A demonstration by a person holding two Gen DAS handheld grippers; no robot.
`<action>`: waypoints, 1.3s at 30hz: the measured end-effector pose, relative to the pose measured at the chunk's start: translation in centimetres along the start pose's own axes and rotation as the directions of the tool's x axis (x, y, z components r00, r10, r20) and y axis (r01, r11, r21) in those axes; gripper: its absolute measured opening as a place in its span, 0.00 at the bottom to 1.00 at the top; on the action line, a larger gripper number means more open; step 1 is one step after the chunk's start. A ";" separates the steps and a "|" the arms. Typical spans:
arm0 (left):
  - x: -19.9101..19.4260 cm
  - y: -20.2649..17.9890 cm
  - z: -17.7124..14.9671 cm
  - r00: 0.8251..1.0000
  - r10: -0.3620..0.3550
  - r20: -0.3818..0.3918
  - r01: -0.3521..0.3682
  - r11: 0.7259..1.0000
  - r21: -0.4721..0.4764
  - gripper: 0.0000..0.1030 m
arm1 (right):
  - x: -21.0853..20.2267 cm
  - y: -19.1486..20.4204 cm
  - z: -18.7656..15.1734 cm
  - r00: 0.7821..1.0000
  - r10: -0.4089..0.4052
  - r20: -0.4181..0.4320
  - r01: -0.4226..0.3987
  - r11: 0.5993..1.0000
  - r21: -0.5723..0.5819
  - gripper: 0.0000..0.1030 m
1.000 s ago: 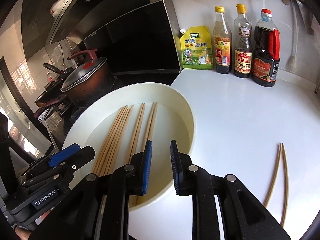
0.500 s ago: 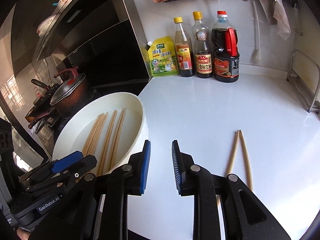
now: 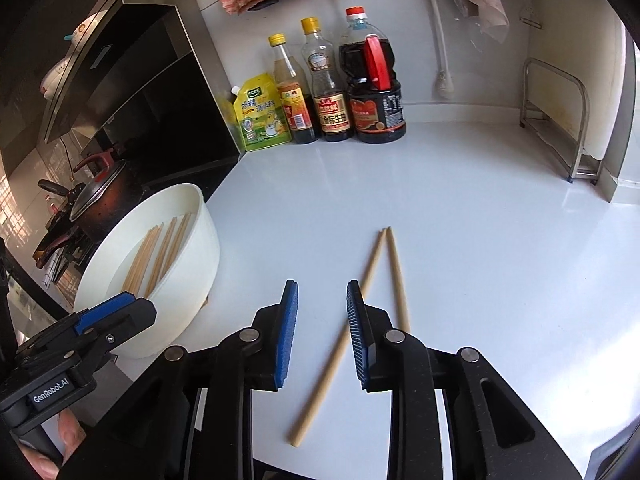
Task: Organize utensils
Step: 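Move both open tools back to the last two chopsticks, then position both open tools over the last two chopsticks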
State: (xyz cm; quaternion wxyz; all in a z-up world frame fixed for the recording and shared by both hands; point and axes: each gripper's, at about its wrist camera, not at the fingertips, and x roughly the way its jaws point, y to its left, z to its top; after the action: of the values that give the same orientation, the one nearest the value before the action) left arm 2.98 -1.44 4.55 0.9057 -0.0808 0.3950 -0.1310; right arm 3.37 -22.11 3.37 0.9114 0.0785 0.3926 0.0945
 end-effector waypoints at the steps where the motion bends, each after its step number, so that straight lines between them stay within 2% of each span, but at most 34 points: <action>1: 0.2 -0.4 -0.1 1.000 0.000 -0.003 0.000 1.000 0.005 0.44 | 0.0 -0.4 -0.1 1.000 -0.010 0.000 0.010 1.000 0.003 0.24; 11: 2.1 -2.7 -0.1 0.999 0.015 -0.028 -0.014 0.999 0.036 0.44 | 0.5 -4.9 -1.5 0.999 -0.021 -0.026 0.023 0.998 0.058 0.24; 19: 3.4 -4.5 -0.2 0.999 0.020 -0.039 -0.018 0.998 0.064 0.46 | 1.7 -6.9 -2.3 0.997 -0.040 -0.060 0.043 0.998 0.052 0.24; 27: 5.2 -5.7 -0.8 0.997 0.029 -0.072 -0.022 0.996 0.090 0.46 | 3.4 -6.0 -3.3 0.992 -0.064 -0.105 0.062 0.998 -0.022 0.24; 39: 6.6 -5.4 -1.5 0.993 0.050 -0.104 -0.040 0.995 0.091 0.46 | 5.4 -4.5 -4.1 0.983 -0.110 -0.150 0.091 0.988 -0.125 0.24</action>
State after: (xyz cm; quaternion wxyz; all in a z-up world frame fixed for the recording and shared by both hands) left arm 5.24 -8.68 0.27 0.8889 -0.0247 0.4379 -0.1320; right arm 4.51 -24.95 -4.18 0.8845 -0.0031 0.4601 0.0771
